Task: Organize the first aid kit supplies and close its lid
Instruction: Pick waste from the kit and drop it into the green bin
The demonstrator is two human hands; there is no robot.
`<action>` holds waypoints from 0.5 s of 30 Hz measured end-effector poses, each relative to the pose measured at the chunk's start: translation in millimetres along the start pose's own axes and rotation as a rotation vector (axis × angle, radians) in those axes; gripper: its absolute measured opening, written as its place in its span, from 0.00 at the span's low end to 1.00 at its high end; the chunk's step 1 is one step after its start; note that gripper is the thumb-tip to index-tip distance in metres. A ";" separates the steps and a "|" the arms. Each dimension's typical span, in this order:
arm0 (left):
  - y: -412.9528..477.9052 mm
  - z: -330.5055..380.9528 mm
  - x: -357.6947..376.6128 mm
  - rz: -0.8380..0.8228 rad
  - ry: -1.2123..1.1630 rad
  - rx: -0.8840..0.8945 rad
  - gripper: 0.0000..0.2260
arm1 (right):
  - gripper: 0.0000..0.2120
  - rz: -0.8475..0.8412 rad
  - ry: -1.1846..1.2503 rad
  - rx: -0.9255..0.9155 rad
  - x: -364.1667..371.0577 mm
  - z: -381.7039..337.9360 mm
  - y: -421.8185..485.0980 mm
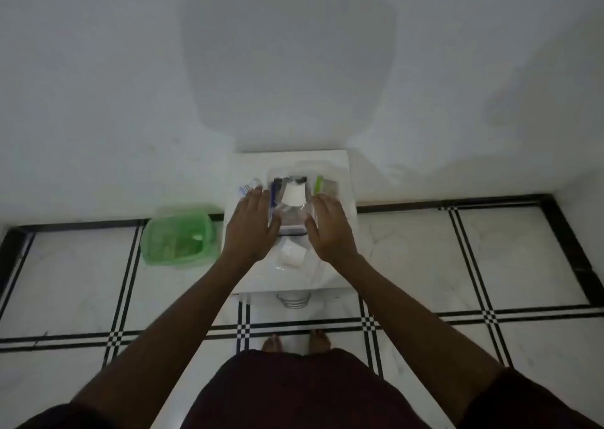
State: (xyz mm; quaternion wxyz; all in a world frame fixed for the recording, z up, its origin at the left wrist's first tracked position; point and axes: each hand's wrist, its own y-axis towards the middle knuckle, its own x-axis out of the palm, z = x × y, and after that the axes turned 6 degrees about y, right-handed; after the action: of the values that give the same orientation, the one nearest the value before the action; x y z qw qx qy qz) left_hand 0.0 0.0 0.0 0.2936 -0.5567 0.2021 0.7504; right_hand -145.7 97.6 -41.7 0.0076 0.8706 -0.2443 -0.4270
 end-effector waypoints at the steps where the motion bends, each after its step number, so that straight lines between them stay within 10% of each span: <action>1: 1.0 -1.0 3.6 -0.009 -0.008 -0.012 0.24 | 0.17 0.023 0.010 -0.004 4.6 4.1 0.1; 12: 47.7 -11.7 44.8 -0.152 -0.038 -0.237 0.10 | 0.07 -0.190 0.423 1.012 41.2 40.2 10.8; 15: 61.4 -12.3 59.6 -0.210 -0.063 -0.307 0.10 | 0.29 -0.105 0.543 1.307 62.2 60.9 -0.3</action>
State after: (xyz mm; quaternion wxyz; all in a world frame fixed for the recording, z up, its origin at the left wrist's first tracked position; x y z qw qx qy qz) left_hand -44.5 -40.7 -62.0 0.2880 -0.5893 0.0169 0.7547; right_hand -159.0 83.0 -126.5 -0.4760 0.7834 -0.3977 0.0394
